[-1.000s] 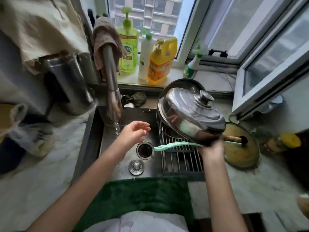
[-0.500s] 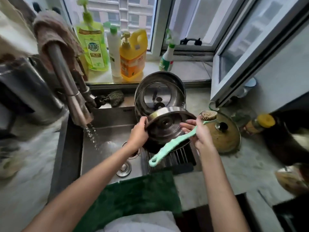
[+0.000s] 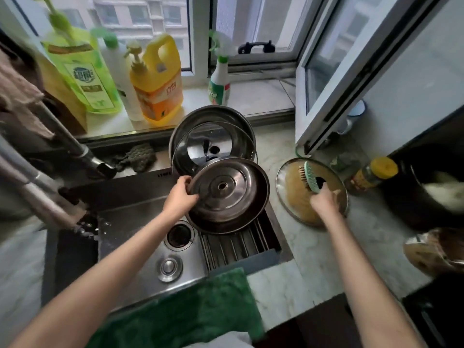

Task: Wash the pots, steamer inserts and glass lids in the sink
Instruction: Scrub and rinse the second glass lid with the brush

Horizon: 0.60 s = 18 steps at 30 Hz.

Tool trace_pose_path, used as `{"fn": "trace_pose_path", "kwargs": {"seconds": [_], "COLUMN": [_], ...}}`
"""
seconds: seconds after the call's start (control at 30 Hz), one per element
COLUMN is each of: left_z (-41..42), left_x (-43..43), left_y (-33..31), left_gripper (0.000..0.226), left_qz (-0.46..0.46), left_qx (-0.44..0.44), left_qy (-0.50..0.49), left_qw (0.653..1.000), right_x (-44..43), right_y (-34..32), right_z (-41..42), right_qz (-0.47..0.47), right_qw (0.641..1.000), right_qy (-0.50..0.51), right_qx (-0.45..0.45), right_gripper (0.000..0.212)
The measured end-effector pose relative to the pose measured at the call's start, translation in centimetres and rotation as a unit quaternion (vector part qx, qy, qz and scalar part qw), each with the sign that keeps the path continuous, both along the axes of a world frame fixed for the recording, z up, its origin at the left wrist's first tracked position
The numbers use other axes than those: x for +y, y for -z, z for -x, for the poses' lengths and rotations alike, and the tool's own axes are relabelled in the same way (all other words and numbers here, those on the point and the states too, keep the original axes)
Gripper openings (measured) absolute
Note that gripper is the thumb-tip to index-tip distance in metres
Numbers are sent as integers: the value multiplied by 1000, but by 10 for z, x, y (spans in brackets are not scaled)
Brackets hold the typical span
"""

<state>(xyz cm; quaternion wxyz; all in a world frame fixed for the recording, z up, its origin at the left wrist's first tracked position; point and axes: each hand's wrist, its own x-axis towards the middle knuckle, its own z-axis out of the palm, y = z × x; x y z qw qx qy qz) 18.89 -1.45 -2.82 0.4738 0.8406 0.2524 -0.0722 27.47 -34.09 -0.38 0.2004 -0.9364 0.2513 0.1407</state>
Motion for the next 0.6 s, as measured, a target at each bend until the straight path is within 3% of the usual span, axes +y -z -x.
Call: {"fn": "trace_pose_path", "kwargs": {"seconds": [0.13,0.33,0.47,0.6], "left_z": [9,19,25,40], "left_x": [-2,-5,-4,-6], "left_y": [5,2,-2,-15], "left_gripper": [63,70,71,71], "left_qz": [7,-16,-28,-97], "left_qx": [-7,23,24,-31], "left_qy": [10,13,17,33], "left_qw": [1000,1000,999,994], "right_x": [-4,-8,-6,-5], "right_y": [17,27,27,16], "right_z": [-27,-43,-30,10], "right_qz": [11,35,56,56], "right_qw": [999,999,998,997], "right_qy": [-15,-17,-18,-41], "right_qx": [28,-13,-9,-24], "right_gripper": [66,59,60,50]}}
